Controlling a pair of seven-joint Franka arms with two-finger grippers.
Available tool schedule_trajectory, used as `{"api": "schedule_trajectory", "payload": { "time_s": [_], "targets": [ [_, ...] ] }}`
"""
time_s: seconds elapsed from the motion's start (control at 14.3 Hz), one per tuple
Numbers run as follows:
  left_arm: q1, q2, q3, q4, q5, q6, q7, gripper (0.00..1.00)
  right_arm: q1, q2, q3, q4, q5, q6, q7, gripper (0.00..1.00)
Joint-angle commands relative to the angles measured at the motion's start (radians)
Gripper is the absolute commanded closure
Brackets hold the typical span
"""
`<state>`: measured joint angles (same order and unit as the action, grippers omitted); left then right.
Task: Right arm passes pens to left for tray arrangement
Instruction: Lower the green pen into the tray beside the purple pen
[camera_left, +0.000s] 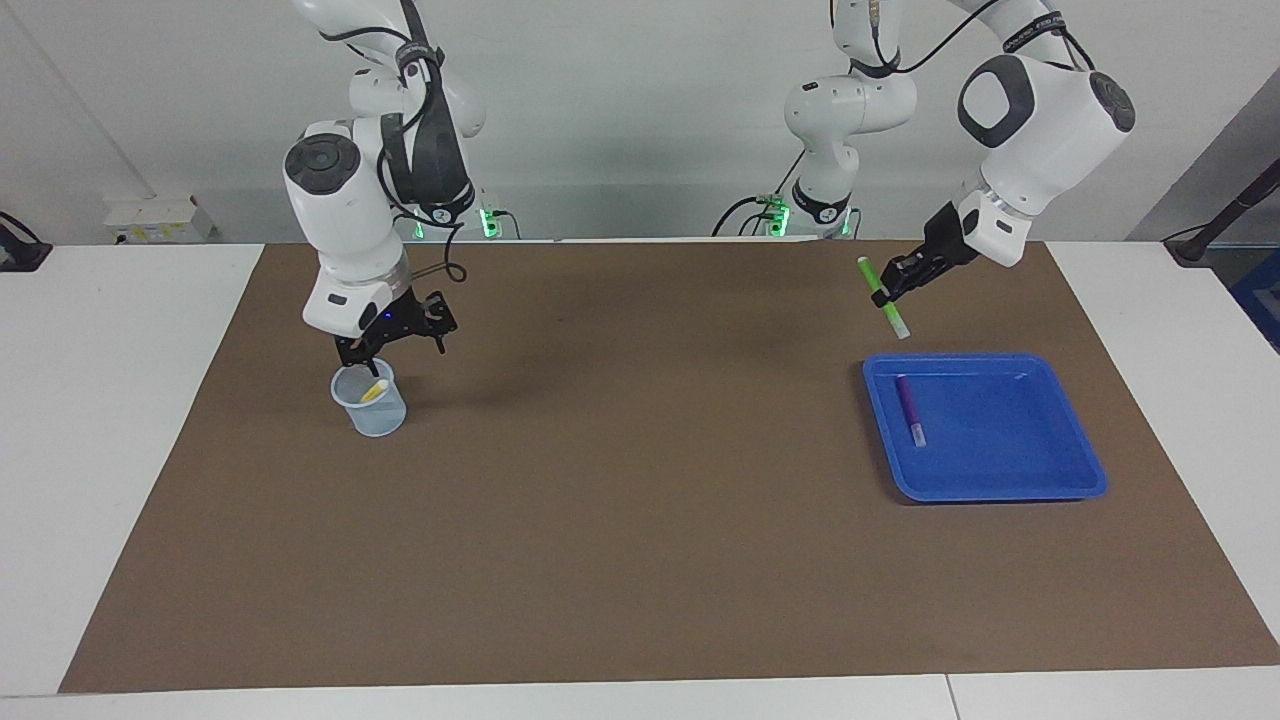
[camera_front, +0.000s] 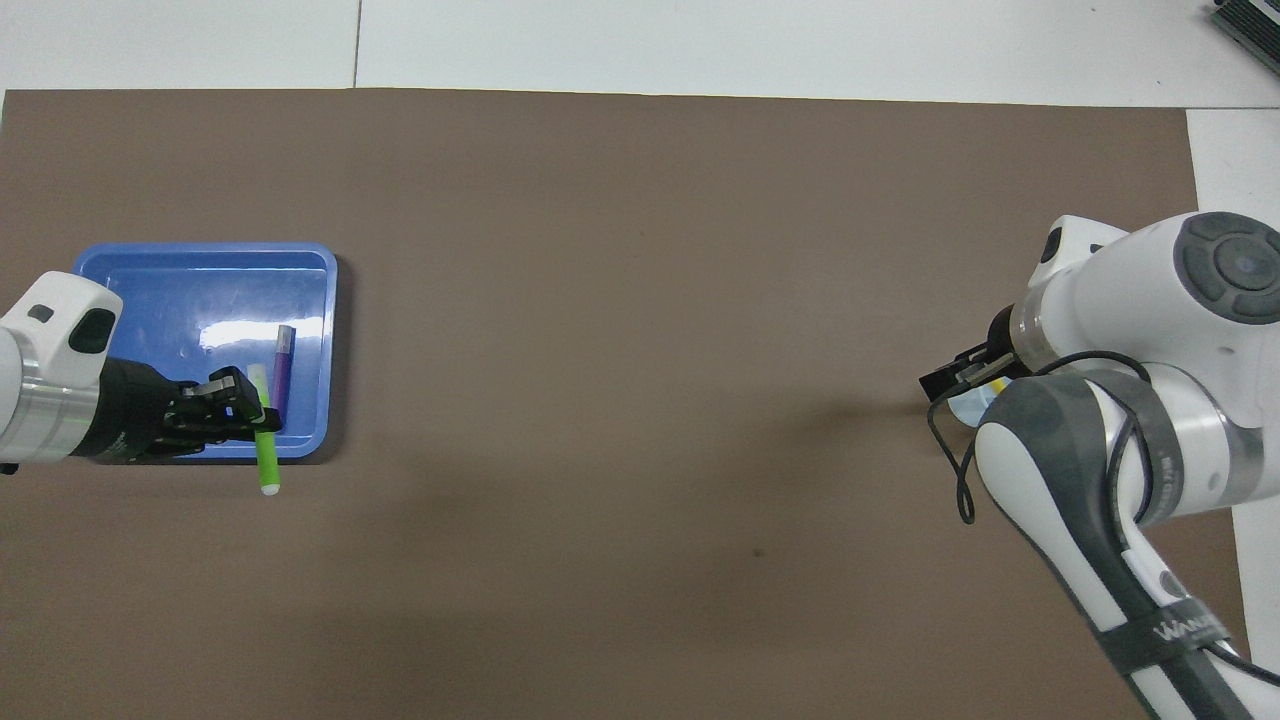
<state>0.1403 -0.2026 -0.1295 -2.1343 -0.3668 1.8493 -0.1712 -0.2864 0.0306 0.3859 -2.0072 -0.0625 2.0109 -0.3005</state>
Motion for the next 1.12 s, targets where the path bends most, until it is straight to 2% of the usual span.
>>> {"api": "schedule_trajectory", "payload": {
  "time_s": [0.0, 0.21, 0.49, 0.77, 1.05],
  "targets": [
    [0.044, 0.038, -0.009, 0.01, 0.078, -0.013, 0.125, 1.0, -0.043, 0.021, 0.014, -0.022, -0.011, 0.055, -0.026, 0.0],
    [0.074, 0.086, -0.009, 0.022, 0.138, 0.004, 0.225, 1.0, -0.051, 0.04, 0.014, -0.042, -0.013, 0.08, -0.049, 0.0],
    [0.097, 0.141, -0.009, 0.03, 0.203, 0.06, 0.311, 1.0, -0.094, 0.064, 0.014, -0.05, -0.019, 0.094, -0.052, 0.06],
    [0.124, 0.186, -0.009, 0.033, 0.252, 0.123, 0.343, 1.0, -0.097, 0.064, 0.014, -0.071, -0.019, 0.098, -0.051, 0.24],
    [0.125, 0.242, -0.009, 0.06, 0.292, 0.168, 0.349, 1.0, -0.1, 0.061, 0.014, -0.084, -0.019, 0.1, -0.054, 0.35]
  ]
}}
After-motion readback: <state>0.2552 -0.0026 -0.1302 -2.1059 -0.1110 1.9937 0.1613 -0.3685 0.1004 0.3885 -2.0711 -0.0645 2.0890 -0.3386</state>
